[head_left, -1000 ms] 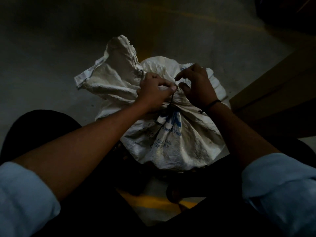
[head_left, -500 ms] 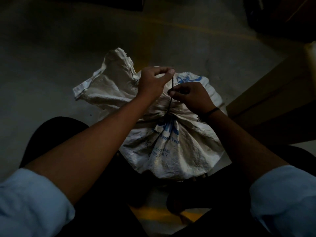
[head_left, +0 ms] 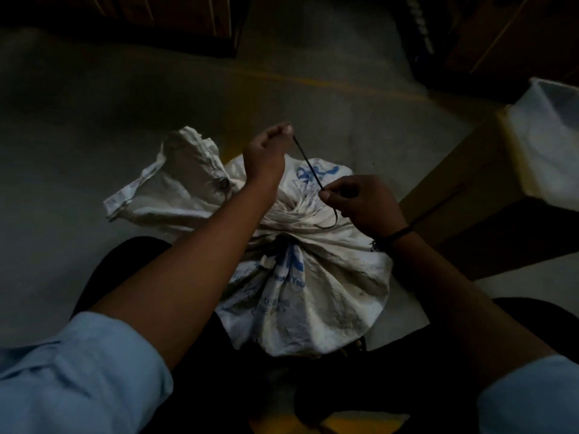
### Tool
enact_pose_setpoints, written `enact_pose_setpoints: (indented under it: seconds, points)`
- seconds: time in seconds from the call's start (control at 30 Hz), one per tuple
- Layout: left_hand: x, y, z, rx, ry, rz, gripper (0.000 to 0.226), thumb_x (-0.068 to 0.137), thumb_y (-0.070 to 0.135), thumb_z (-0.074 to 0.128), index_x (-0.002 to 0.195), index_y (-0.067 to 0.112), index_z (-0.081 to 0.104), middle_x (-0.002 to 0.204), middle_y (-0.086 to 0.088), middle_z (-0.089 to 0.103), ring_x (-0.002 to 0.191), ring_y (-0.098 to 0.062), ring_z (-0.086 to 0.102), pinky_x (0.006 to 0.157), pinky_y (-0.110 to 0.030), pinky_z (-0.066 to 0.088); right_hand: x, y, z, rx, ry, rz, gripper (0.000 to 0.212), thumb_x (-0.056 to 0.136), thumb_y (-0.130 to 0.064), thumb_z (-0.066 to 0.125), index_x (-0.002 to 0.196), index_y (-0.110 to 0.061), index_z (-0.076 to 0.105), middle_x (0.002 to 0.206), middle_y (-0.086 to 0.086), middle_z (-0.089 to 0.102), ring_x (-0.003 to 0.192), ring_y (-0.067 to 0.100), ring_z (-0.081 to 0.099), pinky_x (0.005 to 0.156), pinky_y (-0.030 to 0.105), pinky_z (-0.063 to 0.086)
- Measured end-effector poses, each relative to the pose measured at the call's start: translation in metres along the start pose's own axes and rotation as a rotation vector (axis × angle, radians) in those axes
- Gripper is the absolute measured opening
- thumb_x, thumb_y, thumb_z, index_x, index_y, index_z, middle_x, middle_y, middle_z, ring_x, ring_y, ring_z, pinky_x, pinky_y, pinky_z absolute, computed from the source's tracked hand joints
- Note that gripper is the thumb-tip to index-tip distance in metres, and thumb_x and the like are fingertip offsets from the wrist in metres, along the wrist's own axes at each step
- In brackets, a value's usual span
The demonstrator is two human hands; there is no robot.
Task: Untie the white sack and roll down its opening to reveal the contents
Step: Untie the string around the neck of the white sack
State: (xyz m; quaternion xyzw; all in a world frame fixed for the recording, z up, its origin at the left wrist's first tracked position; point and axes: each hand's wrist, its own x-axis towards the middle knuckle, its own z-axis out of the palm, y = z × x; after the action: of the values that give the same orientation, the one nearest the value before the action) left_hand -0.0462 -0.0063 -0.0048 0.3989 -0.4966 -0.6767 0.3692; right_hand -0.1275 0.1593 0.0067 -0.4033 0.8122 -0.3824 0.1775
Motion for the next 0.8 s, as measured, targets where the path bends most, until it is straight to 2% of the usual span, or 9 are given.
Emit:
enact_pose_setpoints:
  seconds: [0.13, 0.23, 0.33, 0.4, 0.47, 0.53, 0.6, 0.63, 0.8]
  points:
    - [-0.018, 0.004, 0.032, -0.054, -0.033, -0.036, 0.024, 0.090, 0.024, 0.070, 0.113, 0.015, 0.073, 0.105, 0.004, 0.072, 0.078, 0.006, 0.058, 0.064, -0.009, 0.046, -0.003, 0.004, -0.028, -0.033, 0.096, 0.021, 0.008, 0.079, -0.027, 0.078, 0.079, -0.019, 0.074, 0.062, -0.008, 0.065, 0.050, -0.002, 0.056, 0.055, 0.020, 0.044]
    - [-0.037, 0.008, 0.060, -0.106, -0.036, -0.058, 0.030, 0.091, 0.022, 0.069, 0.120, 0.015, 0.070, 0.109, 0.005, 0.071, 0.088, 0.008, 0.062, 0.078, -0.014, 0.054, -0.007, 0.003, -0.053, -0.016, 0.199, 0.067, 0.013, 0.075, -0.025, 0.081, 0.079, -0.016, 0.072, 0.067, 0.003, 0.070, 0.054, 0.006, 0.058, 0.058, 0.027, 0.048]
    - [-0.060, 0.010, 0.088, -0.130, -0.066, -0.101, 0.029, 0.091, 0.019, 0.069, 0.120, 0.015, 0.069, 0.116, -0.009, 0.072, 0.109, -0.016, 0.063, 0.092, -0.035, 0.055, -0.014, 0.006, -0.086, -0.102, 0.354, 0.073, 0.018, 0.073, -0.025, 0.082, 0.079, -0.012, 0.070, 0.069, -0.002, 0.067, 0.058, 0.000, 0.058, 0.055, 0.008, 0.043]
    - [-0.077, 0.012, 0.106, -0.126, -0.115, -0.125, 0.029, 0.091, 0.019, 0.069, 0.120, 0.014, 0.069, 0.108, 0.002, 0.072, 0.104, -0.014, 0.067, 0.101, -0.040, 0.050, -0.021, 0.008, -0.112, -0.179, 0.442, 0.070, 0.018, 0.073, -0.026, 0.081, 0.077, -0.013, 0.070, 0.069, -0.005, 0.065, 0.063, 0.001, 0.059, 0.053, 0.004, 0.039]
    - [-0.094, 0.011, 0.125, -0.100, -0.193, -0.139, 0.029, 0.091, 0.024, 0.069, 0.119, 0.018, 0.070, 0.106, 0.006, 0.072, 0.100, -0.007, 0.066, 0.100, -0.038, 0.051, -0.027, 0.010, -0.139, -0.201, 0.512, 0.086, 0.015, 0.075, -0.025, 0.080, 0.077, -0.014, 0.070, 0.070, -0.005, 0.065, 0.064, 0.002, 0.060, 0.054, 0.004, 0.039]
    - [-0.112, 0.009, 0.144, -0.076, -0.293, -0.104, 0.026, 0.090, 0.026, 0.070, 0.116, 0.020, 0.072, 0.111, 0.001, 0.074, 0.093, 0.002, 0.065, 0.090, -0.032, 0.054, -0.032, 0.013, -0.164, -0.192, 0.586, 0.116, 0.013, 0.076, -0.024, 0.079, 0.079, -0.015, 0.071, 0.071, -0.003, 0.067, 0.061, 0.002, 0.059, 0.058, 0.006, 0.044]
    - [-0.130, 0.009, 0.164, -0.040, -0.414, -0.007, 0.023, 0.091, 0.026, 0.069, 0.112, 0.019, 0.074, 0.108, -0.002, 0.075, 0.076, 0.010, 0.062, 0.075, -0.021, 0.050, -0.036, 0.020, -0.187, -0.167, 0.656, 0.159, 0.011, 0.076, -0.023, 0.079, 0.078, -0.016, 0.070, 0.072, -0.001, 0.070, 0.060, 0.009, 0.064, 0.059, 0.020, 0.052]
    - [-0.138, 0.009, 0.172, -0.016, -0.464, 0.056, 0.022, 0.091, 0.026, 0.068, 0.110, 0.019, 0.075, 0.105, -0.001, 0.075, 0.075, 0.009, 0.063, 0.072, -0.019, 0.047, -0.037, 0.025, -0.197, -0.150, 0.690, 0.187, 0.011, 0.076, -0.022, 0.079, 0.077, -0.017, 0.070, 0.071, 0.000, 0.071, 0.058, 0.011, 0.065, 0.056, 0.024, 0.053]
    - [-0.170, 0.005, 0.208, 0.033, -0.599, 0.177, 0.018, 0.092, 0.022, 0.067, 0.108, 0.021, 0.076, 0.103, 0.003, 0.076, 0.101, -0.010, 0.070, 0.087, -0.031, 0.056, -0.042, 0.053, -0.245, -0.014, 0.844, 0.327, 0.010, 0.080, -0.012, 0.074, 0.076, -0.013, 0.066, 0.065, 0.004, 0.069, 0.044, 0.012, 0.066, 0.039, 0.021, 0.045]
